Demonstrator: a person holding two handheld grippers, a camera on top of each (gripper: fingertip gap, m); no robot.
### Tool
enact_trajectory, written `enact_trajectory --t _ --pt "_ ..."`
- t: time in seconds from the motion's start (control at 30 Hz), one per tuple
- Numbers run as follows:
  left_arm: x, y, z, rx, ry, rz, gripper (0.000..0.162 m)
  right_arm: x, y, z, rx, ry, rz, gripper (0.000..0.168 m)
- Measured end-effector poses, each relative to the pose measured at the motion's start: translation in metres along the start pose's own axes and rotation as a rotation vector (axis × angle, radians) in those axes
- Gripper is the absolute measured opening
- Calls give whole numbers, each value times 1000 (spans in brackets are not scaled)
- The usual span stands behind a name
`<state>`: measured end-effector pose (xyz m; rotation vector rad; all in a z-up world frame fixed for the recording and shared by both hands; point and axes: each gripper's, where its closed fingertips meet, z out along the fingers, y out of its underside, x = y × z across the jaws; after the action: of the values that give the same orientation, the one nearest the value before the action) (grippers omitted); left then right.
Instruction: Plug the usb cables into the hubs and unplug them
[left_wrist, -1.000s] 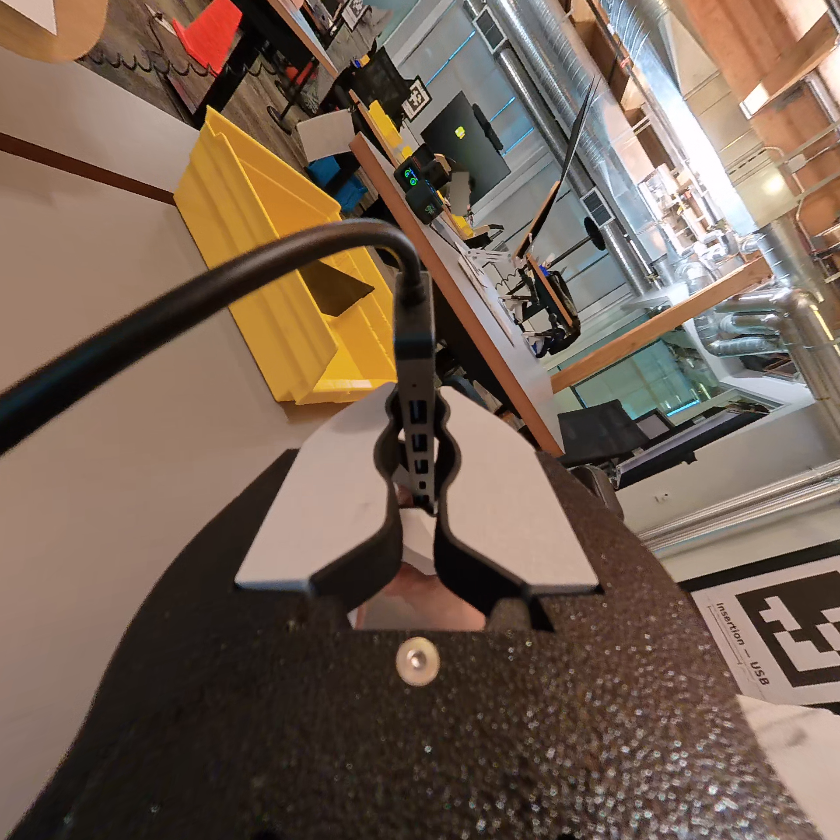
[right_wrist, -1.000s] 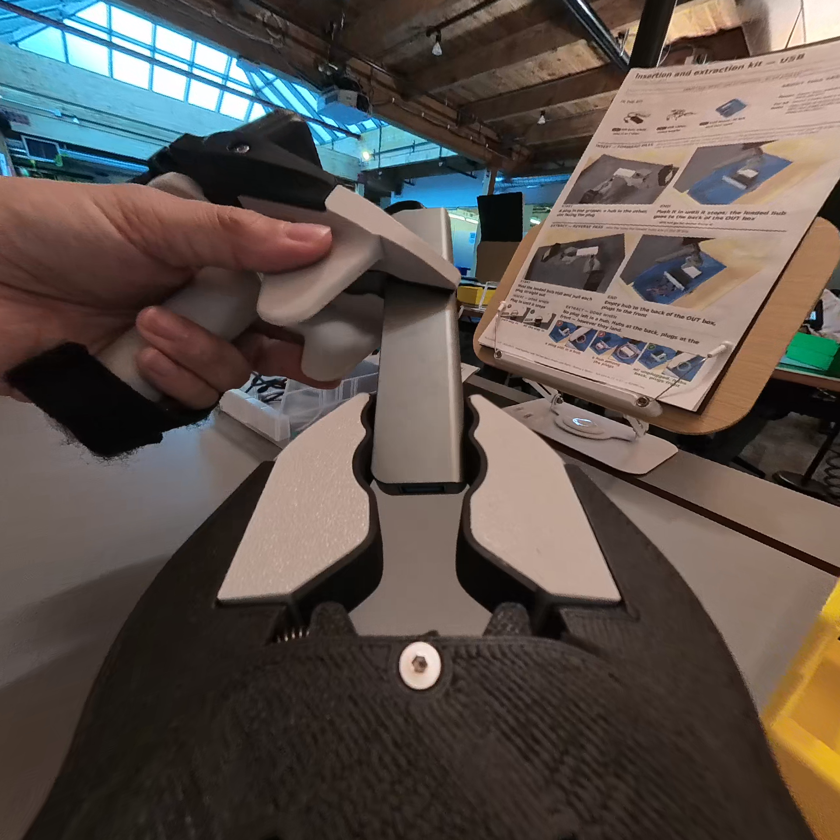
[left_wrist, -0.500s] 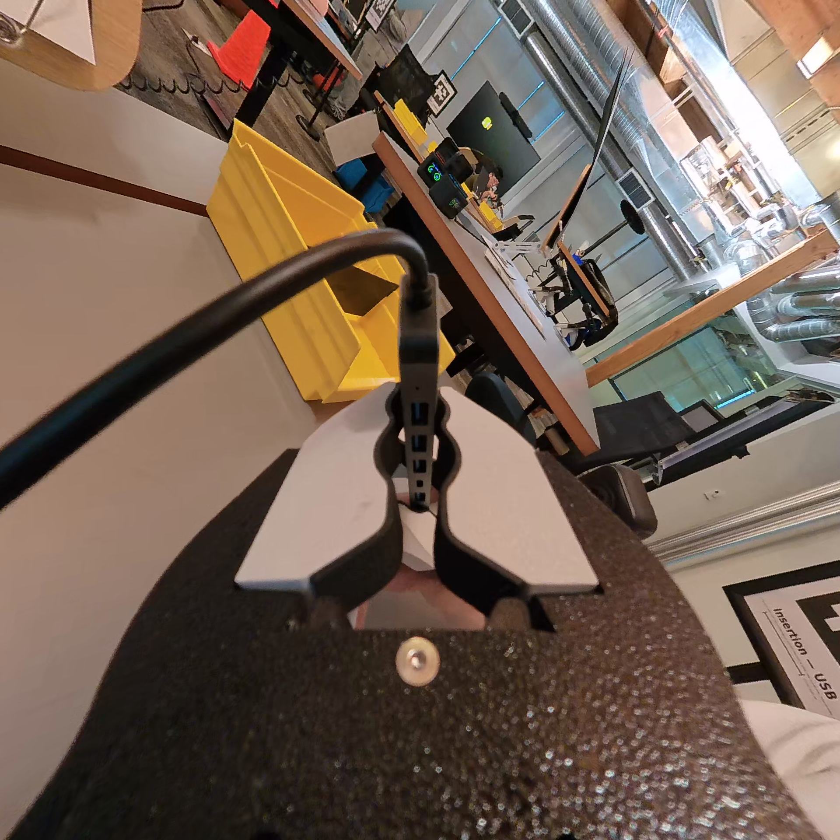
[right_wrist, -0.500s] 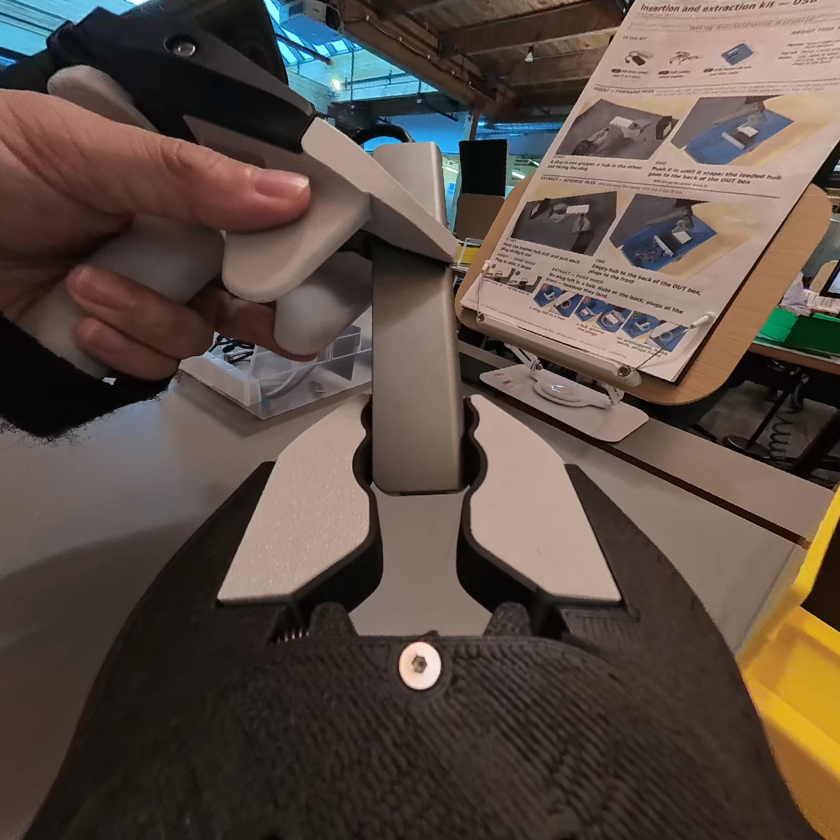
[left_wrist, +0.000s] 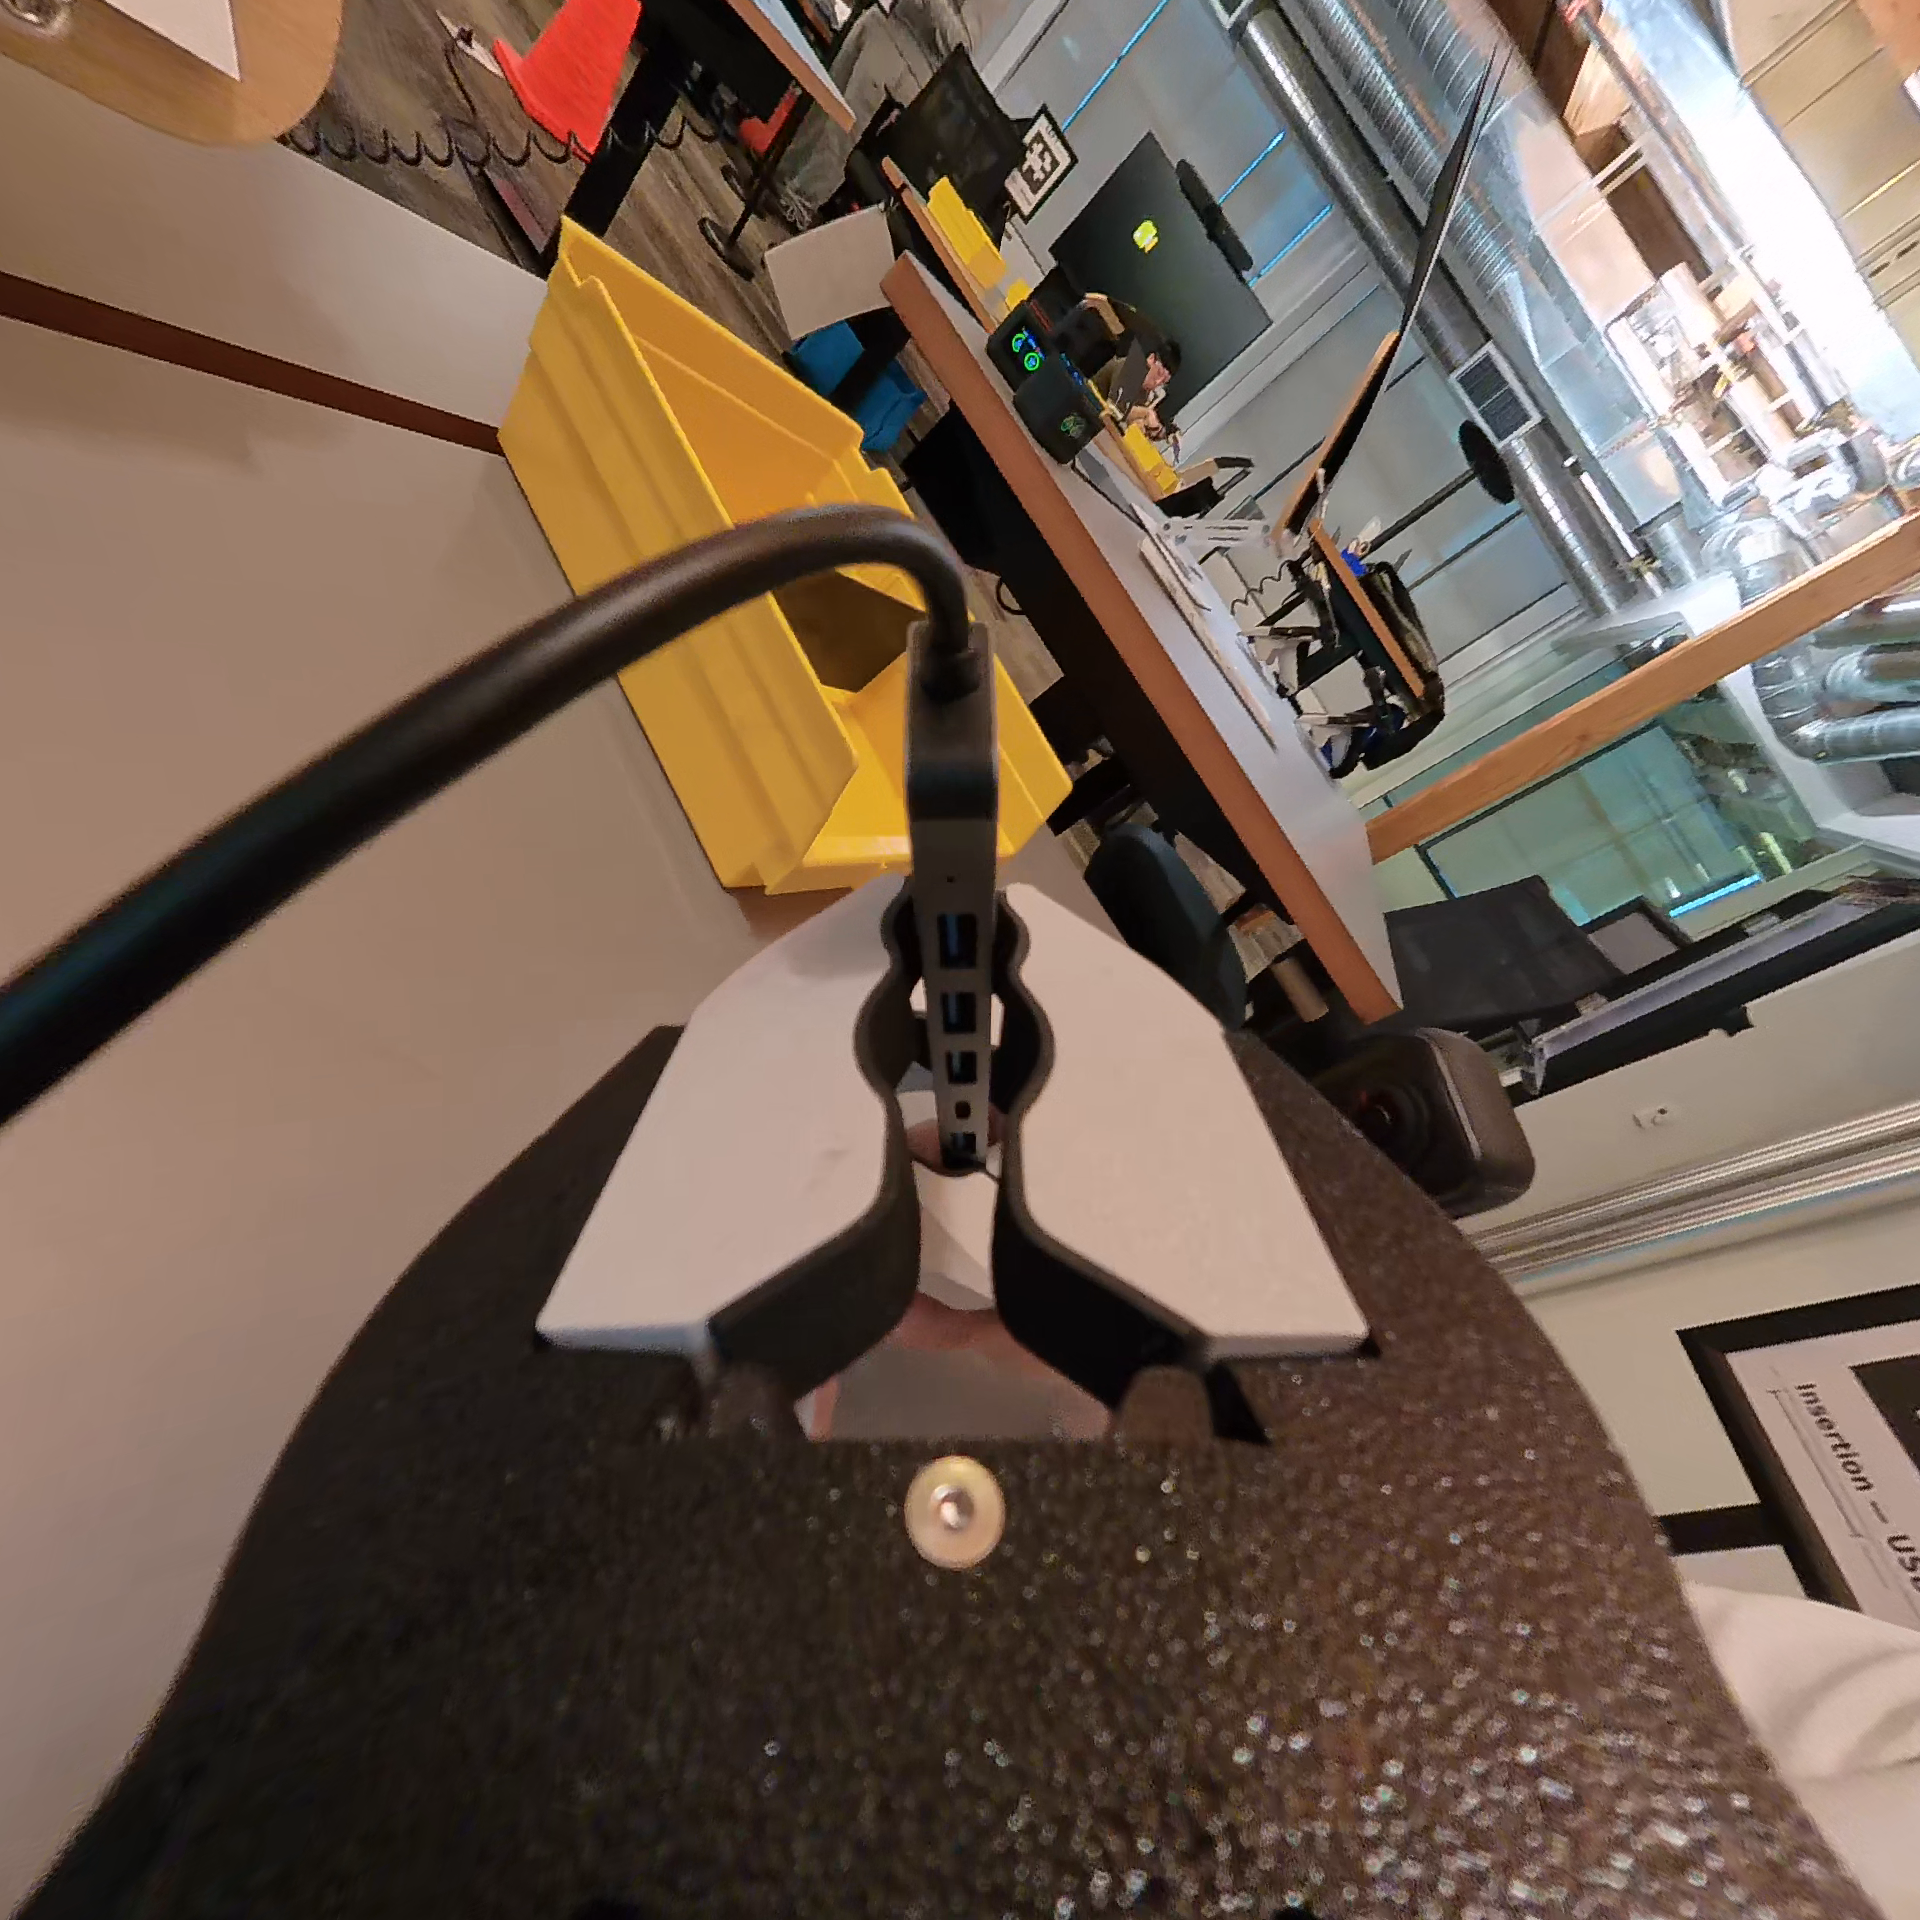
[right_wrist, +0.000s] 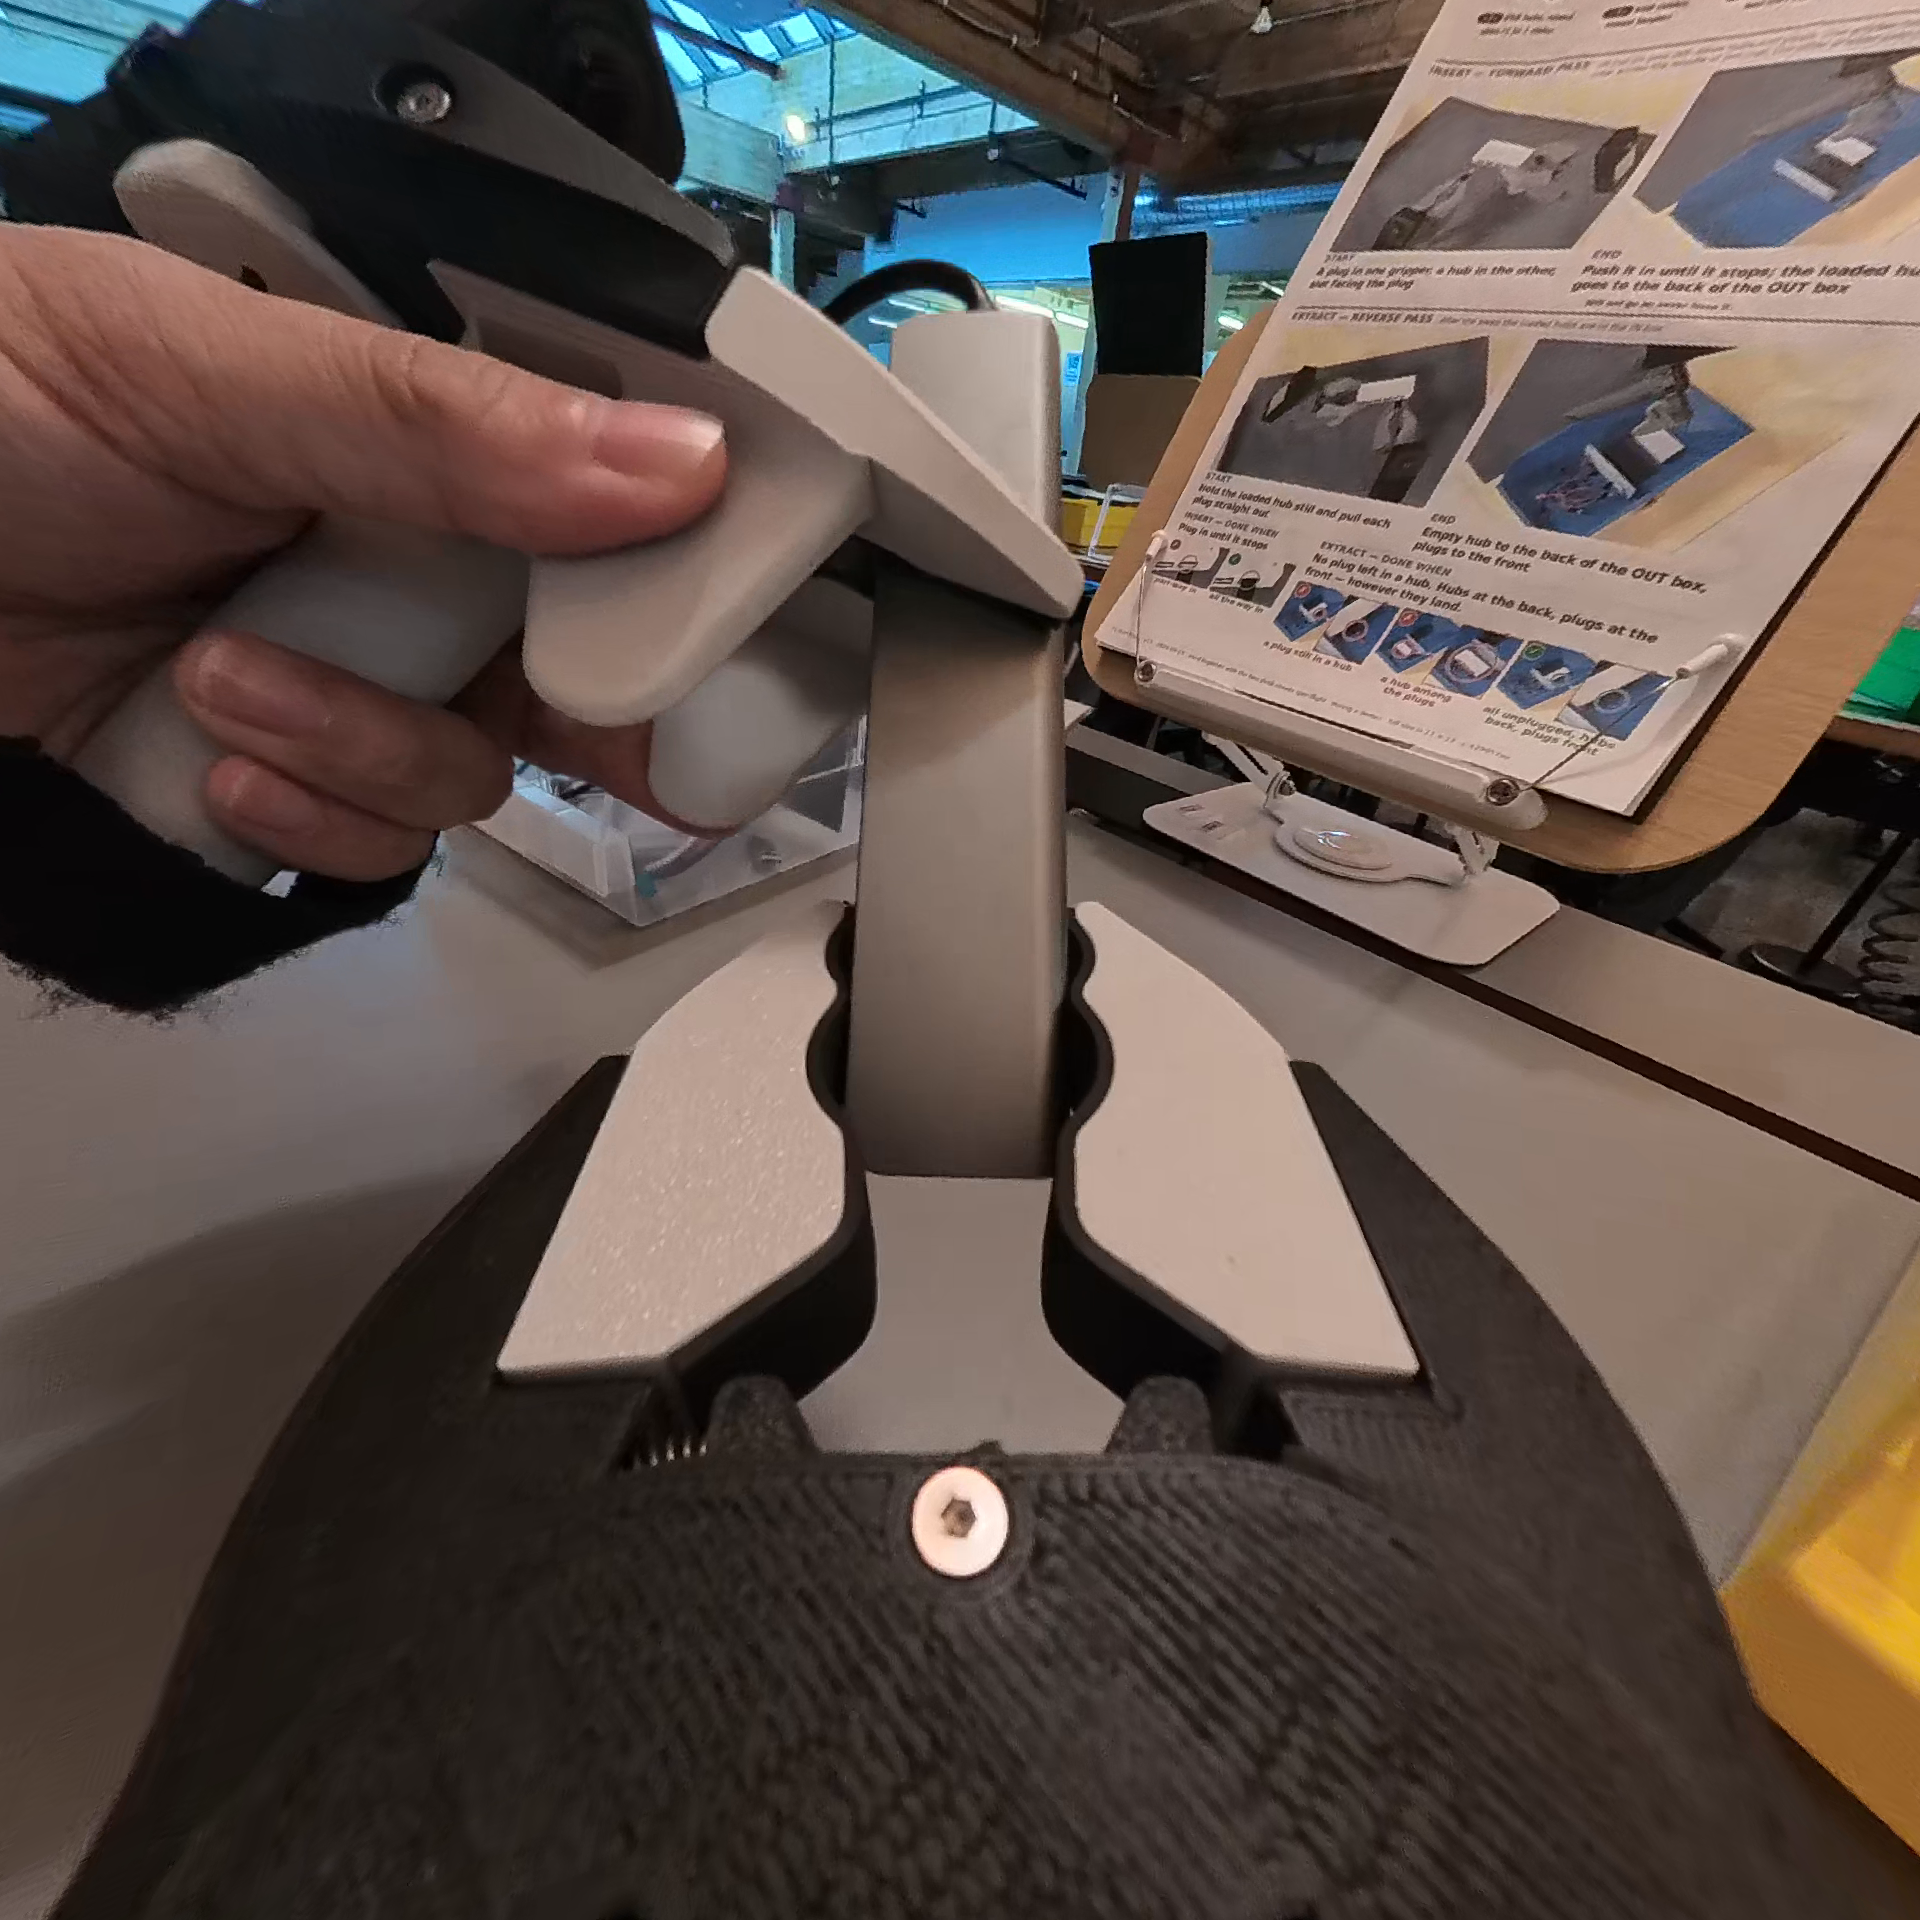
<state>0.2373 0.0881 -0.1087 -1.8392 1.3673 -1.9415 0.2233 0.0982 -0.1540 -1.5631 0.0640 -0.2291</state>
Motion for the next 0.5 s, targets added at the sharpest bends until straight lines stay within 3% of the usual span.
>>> enact_trajectory --t 0.2,0.37,0.5 --pt "-2 -1 -2 3 44 -32 11 -4 0 0 -22 -33 82 35" --pt "-13 0 -7 -29 -1 -12 45 4 2 -1 -26 -54 247 34" --pt "-16 4 -14 -10 3 2 45 13 14 -2 -120 -39 274 34"
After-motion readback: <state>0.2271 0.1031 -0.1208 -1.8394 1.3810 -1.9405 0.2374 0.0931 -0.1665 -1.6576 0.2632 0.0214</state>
